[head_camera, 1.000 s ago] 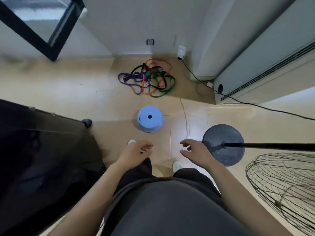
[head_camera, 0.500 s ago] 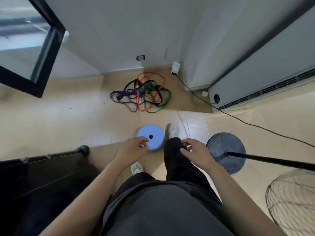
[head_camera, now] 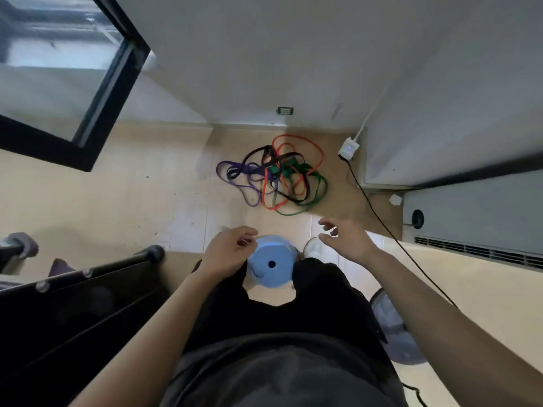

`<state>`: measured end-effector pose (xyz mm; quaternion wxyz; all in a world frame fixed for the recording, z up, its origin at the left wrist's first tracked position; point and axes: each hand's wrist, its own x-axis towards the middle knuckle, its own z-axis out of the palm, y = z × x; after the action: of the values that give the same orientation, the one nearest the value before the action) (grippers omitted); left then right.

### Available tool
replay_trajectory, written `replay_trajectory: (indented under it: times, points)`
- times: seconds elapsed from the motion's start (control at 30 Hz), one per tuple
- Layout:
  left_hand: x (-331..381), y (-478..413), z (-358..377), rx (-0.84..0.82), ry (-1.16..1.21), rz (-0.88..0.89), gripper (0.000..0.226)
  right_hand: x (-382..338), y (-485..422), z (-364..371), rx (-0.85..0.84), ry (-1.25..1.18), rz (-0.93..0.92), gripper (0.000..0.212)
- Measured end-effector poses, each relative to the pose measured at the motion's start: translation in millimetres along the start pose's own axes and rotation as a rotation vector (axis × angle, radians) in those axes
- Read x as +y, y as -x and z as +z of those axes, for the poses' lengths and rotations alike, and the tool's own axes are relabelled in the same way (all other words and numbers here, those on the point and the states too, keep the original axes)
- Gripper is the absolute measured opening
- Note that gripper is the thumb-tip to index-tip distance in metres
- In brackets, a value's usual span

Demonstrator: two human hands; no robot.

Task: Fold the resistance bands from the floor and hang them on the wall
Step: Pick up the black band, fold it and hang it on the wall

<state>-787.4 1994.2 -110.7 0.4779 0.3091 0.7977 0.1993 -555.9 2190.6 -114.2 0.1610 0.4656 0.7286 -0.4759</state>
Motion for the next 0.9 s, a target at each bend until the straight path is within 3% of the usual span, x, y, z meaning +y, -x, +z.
replay_trajectory:
  times: [0.17,0.3,0.43,0.7,0.9]
  points:
    - [-30.6,-103.9,-26.8,-0.058,0.042,0.030,0.040,-16.7,-100.9,10.5,-0.006,0.051,0.060,0.036]
    - [-68.5,-209.9,-43.9,-0.067,0.002,0.048,0.023,-20.2,-179.3,38.7,0.030,0.031,0.134,0.035]
    - [-94.8,-310.9,-41.5,-0.105,-0.077,0.086,0.023,-7.3,-253.7,67.0,0.032,0.008,0.189,0.034]
    - [-156.3,-529.0,55.1,-0.200,-0.196,0.121,0.028,91.6,-469.7,132.3,0.079,0.012,0.161,0.056]
    - [-213.6,-669.4,127.7,0.020,-0.299,0.092,0.048,159.0,-637.5,177.2,0.126,0.003,0.191,0.059]
